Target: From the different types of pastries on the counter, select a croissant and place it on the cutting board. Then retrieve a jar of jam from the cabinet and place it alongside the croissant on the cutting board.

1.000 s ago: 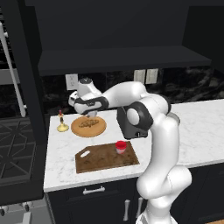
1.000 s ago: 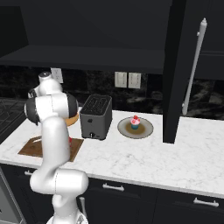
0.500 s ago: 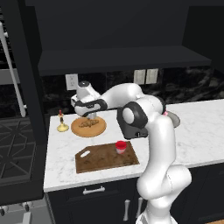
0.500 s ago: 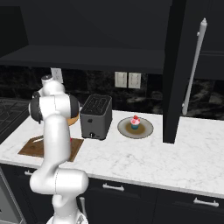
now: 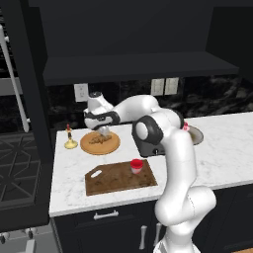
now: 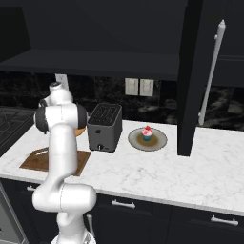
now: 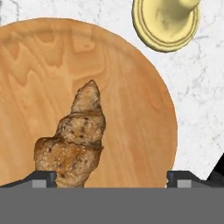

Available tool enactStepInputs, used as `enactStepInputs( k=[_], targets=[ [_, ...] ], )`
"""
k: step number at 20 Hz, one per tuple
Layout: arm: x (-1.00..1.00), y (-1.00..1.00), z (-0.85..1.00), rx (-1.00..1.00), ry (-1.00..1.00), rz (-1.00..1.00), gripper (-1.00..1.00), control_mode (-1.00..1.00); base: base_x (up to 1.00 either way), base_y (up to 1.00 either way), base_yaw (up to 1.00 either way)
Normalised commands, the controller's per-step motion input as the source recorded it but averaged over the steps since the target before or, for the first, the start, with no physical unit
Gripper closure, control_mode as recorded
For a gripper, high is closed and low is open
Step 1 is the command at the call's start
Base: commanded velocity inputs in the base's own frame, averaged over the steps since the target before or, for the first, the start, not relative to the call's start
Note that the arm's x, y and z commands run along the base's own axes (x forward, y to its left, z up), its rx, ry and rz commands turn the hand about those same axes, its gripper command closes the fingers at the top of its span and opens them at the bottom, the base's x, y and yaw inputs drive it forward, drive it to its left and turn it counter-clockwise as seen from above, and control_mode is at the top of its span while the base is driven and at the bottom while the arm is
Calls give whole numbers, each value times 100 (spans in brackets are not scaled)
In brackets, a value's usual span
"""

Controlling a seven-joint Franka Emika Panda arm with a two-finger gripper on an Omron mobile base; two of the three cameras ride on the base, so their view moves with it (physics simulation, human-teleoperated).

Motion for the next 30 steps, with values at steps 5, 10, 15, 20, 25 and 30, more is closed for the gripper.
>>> enactStepInputs(
  k=[5, 10, 15, 20, 25, 30],
  targets=[
    [8, -20, 0, 0, 18, -8, -100, -100, 0, 0, 0],
    [0, -14, 0, 0, 5, -6, -100, -100, 0, 0, 0],
    [0, -2, -8, 0, 0, -5, -100, -100, 0, 0, 0],
    [0, 0, -17, 0, 0, -7, -100, -100, 0, 0, 0],
    [0, 0, -17, 0, 0, -8, -100, -100, 0, 0, 0],
    [-5, 0, -5, 0, 0, -9, -100, -100, 0, 0, 0]
  ],
)
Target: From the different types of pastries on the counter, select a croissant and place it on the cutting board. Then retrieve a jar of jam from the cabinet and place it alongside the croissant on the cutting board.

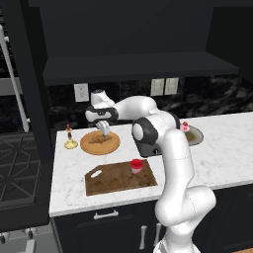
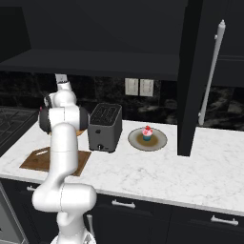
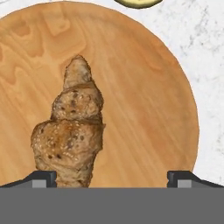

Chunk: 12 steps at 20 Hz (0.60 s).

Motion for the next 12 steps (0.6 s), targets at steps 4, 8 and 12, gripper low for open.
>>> enactStepInputs(
  k=[4, 8, 12],
  targets=[
    [-9, 0, 0, 0, 4, -9, -100, -100, 0, 0, 0],
    [-19, -1, 0, 0, 10, -10, -100, -100, 0, 0, 0],
    [-21, -1, -2, 0, 3, -11, -100, -100, 0, 0, 0]
  ],
)
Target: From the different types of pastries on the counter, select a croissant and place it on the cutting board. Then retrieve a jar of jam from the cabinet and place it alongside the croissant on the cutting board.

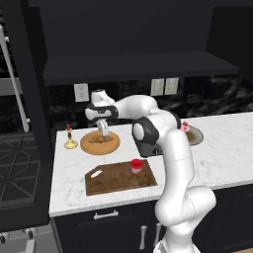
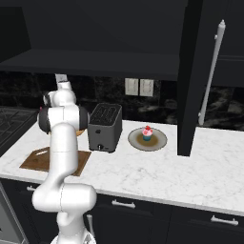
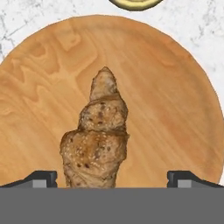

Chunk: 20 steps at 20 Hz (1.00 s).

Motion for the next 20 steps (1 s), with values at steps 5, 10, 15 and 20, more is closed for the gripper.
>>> enactStepInputs(
  k=[5, 10, 15, 20],
  targets=[
    [-20, 0, -8, 0, 0, -10, -100, -100, 0, 0, 0],
    [-20, 0, -19, 0, 0, -8, -100, -100, 0, 0, 0],
    [-3, 0, -24, 0, 0, -6, -100, -100, 0, 0, 0],
    [0, 0, -15, 0, 0, -5, 100, -100, 0, 0, 0]
  ],
)
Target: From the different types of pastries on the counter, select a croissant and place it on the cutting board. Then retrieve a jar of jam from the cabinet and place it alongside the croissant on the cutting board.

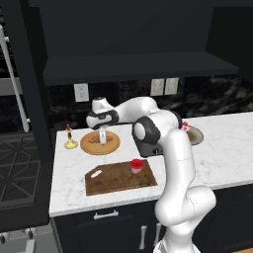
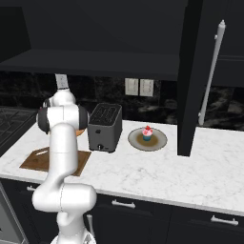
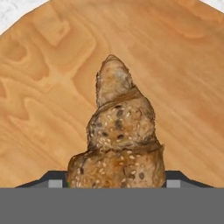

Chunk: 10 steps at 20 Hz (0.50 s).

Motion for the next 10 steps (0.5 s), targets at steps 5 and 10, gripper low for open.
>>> enactStepInputs(
  k=[5, 10],
  targets=[
    [0, 0, 2, 0, 0, -4, 100, -100, 0, 0, 0],
    [0, 0, 20, 0, 0, -4, 100, -100, 0, 0, 0]
  ],
)
